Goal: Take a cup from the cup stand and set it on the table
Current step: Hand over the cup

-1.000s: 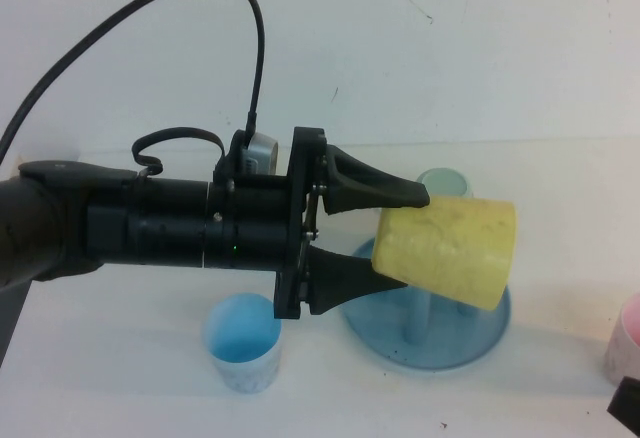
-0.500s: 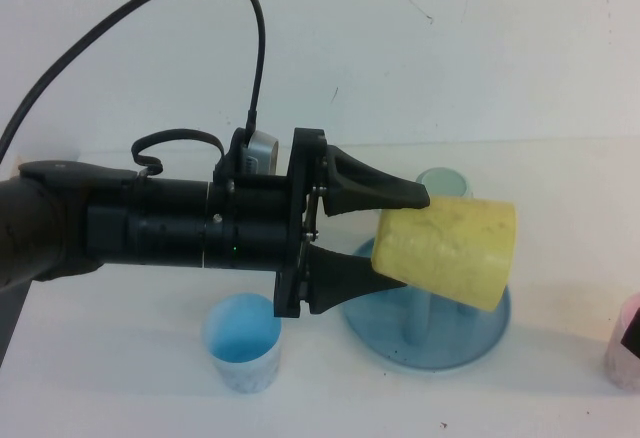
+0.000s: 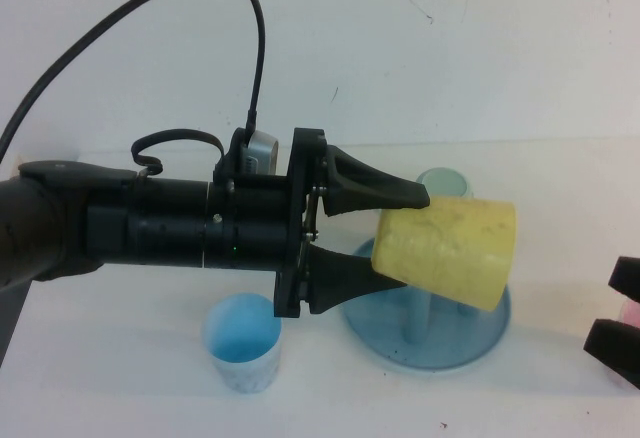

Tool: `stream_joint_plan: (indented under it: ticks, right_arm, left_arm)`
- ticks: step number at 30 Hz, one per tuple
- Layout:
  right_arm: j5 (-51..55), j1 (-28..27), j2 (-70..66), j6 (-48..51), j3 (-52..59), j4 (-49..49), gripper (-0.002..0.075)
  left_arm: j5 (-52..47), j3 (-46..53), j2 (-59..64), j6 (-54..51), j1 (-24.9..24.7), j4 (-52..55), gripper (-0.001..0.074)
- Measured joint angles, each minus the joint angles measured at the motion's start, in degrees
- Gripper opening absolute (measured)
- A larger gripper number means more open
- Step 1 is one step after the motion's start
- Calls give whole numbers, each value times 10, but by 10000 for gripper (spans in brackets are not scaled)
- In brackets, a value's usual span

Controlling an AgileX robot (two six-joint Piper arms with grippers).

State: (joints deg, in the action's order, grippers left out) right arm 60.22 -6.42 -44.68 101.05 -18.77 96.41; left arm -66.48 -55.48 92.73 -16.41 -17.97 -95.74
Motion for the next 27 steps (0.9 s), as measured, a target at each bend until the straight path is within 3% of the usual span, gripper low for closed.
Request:
stream_joint_plan:
  ticks: [9,22,27]
  right_arm:
    - [61,9,-134,-3,-52,0,517]
    - [5,171,-283,6,-147,0,515]
    - [0,193,-316,6,-185,0,422]
  left_arm:
    - [0,0,0,0,0,0,545]
    - [0,0,0,-13,0,0,545]
    - [0,0,0,-13,0,0,545]
